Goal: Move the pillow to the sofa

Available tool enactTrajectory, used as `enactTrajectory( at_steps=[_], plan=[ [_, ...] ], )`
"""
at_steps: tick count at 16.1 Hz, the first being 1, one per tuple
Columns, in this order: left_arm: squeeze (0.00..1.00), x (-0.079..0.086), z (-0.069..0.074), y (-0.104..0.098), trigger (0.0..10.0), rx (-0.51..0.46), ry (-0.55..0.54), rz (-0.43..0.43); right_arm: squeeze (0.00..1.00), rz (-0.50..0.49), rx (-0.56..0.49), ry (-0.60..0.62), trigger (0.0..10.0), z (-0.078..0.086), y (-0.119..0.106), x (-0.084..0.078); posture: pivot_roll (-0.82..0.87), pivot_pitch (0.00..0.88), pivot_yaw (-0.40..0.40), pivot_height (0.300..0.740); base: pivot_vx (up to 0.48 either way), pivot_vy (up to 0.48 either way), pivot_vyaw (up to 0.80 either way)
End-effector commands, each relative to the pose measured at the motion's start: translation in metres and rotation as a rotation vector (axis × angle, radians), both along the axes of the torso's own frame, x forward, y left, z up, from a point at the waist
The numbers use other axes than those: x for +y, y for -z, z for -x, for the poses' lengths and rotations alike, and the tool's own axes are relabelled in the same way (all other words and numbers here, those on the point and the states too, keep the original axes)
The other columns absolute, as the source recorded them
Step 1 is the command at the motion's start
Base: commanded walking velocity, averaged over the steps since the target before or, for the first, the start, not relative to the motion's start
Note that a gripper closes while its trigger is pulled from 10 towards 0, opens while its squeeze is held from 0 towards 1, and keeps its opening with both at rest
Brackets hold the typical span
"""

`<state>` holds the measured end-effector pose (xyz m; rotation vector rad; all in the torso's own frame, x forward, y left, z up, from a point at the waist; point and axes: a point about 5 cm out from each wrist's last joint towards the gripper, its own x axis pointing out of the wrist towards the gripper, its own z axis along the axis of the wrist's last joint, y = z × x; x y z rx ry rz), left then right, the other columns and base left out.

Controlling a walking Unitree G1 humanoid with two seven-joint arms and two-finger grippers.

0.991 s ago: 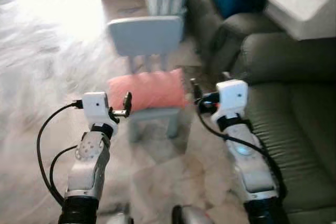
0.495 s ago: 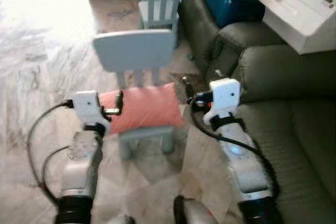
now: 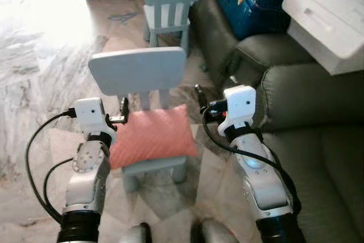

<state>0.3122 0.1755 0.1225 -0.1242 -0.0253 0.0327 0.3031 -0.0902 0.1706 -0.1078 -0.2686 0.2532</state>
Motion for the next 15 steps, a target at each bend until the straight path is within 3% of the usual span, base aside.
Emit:
enactTrajectory(
  at_steps=[1,4,15],
  plan=[
    [0.0,-0.0053,0.0018,0.0056,10.0,0.026,0.012,-0.002,0.0,0.009,0.011,0.018,10.0,0.0012,0.0036,-0.0066,-0.12,0.202,-0.047,0.74,0.0,0.0,0.8],
    [0.0,-0.0055,0.0015,0.0063,10.0,0.032,-0.003,-0.002,0.0,0.003,0.013,0.017,10.0,0.0015,0.004,-0.0063,-0.12,0.199,-0.047,0.74,0.0,0.0,0.69],
    [0.0,-0.0082,0.0,0.0066,10.0,0.038,0.002,0.041,0.0,0.002,0.017,0.01,10.0,0.0006,0.0051,-0.0057,-0.12,0.183,-0.049,0.74,0.0,0.022,0.0]
  ],
)
